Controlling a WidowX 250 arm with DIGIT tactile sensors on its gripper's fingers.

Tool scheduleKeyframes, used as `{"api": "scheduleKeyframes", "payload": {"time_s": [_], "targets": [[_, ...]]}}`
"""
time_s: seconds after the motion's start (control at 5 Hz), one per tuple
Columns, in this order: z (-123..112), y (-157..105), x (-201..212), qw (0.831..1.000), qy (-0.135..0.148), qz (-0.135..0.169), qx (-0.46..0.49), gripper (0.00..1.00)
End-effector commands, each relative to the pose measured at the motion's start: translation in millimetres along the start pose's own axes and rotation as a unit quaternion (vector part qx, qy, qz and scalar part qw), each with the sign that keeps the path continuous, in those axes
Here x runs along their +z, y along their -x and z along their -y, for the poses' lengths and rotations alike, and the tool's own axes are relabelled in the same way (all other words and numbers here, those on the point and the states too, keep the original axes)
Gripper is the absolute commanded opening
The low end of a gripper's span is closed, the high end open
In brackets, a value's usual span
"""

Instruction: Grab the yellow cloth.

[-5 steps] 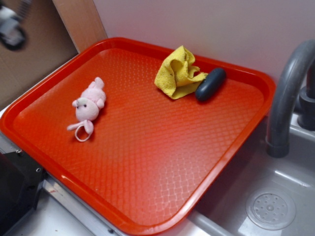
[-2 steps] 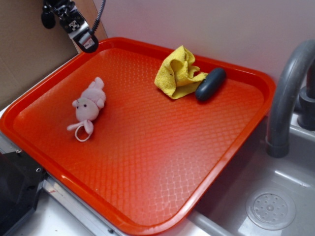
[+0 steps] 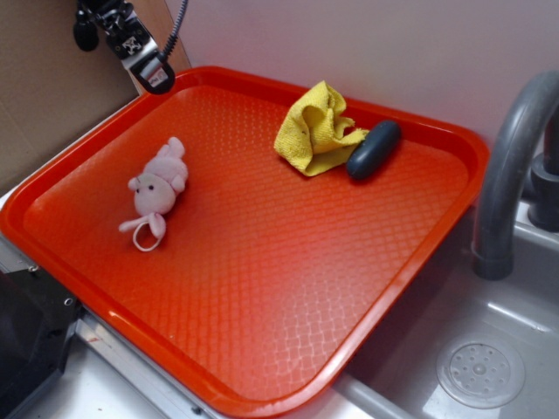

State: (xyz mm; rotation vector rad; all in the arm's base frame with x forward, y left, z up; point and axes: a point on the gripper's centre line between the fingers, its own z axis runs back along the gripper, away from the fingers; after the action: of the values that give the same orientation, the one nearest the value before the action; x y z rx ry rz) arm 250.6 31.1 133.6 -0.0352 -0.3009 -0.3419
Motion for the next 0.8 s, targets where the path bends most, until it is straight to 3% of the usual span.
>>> {"api": "scheduleKeyframes", "payload": {"time_s": [0.0,0.4,0.6], "targets": [[20,-51,-20,0.998,-0.008,0.011,-0.054,1.0],[52,-96,-79,0.994,0.025,0.034,-0.105,1.0],[71,-100,-91,0.989,0.044,0.027,-0.138,1.0]]}}
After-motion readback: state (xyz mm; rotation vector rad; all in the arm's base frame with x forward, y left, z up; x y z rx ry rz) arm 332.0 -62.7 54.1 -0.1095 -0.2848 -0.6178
